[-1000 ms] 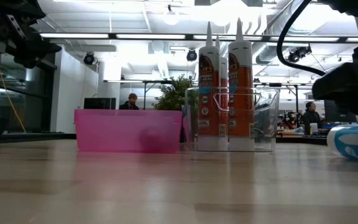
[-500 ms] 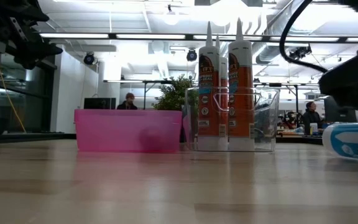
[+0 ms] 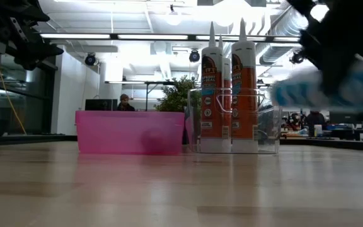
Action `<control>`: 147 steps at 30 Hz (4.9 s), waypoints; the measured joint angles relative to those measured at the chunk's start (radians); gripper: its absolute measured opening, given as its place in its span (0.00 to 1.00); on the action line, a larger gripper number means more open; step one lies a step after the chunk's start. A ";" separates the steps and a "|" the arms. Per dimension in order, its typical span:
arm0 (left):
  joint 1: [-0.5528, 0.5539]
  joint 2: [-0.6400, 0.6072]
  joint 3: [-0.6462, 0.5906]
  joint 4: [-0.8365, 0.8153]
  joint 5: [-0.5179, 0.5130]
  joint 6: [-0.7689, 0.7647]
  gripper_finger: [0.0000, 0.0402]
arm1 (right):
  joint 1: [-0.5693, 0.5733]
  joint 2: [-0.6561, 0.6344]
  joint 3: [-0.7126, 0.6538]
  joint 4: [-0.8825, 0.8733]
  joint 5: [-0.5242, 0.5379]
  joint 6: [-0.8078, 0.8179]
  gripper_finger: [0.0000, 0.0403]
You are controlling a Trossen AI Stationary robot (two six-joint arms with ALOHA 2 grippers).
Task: Pick & place silicon tubes, Sealant and Lysol wipes
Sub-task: Put the left blue sealant into the pink bin
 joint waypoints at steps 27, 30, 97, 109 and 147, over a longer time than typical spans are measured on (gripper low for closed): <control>0.000 0.000 0.000 0.000 0.000 0.002 0.81 | -0.029 0.448 0.911 -0.410 0.231 -0.167 0.52; 0.000 0.000 0.000 0.000 0.000 0.002 0.81 | -0.035 0.487 0.980 -0.408 0.240 -0.166 0.52; 0.000 0.173 0.000 0.179 -0.020 0.254 0.81 | -0.156 0.550 1.077 -0.327 0.282 -0.336 0.52; 0.000 0.286 0.000 0.237 0.142 0.433 0.81 | -0.171 0.549 1.077 -0.444 0.184 -0.304 0.52; -0.256 1.150 0.059 0.873 0.244 0.682 0.81 | -0.232 0.673 1.065 -0.392 -0.162 -0.394 0.52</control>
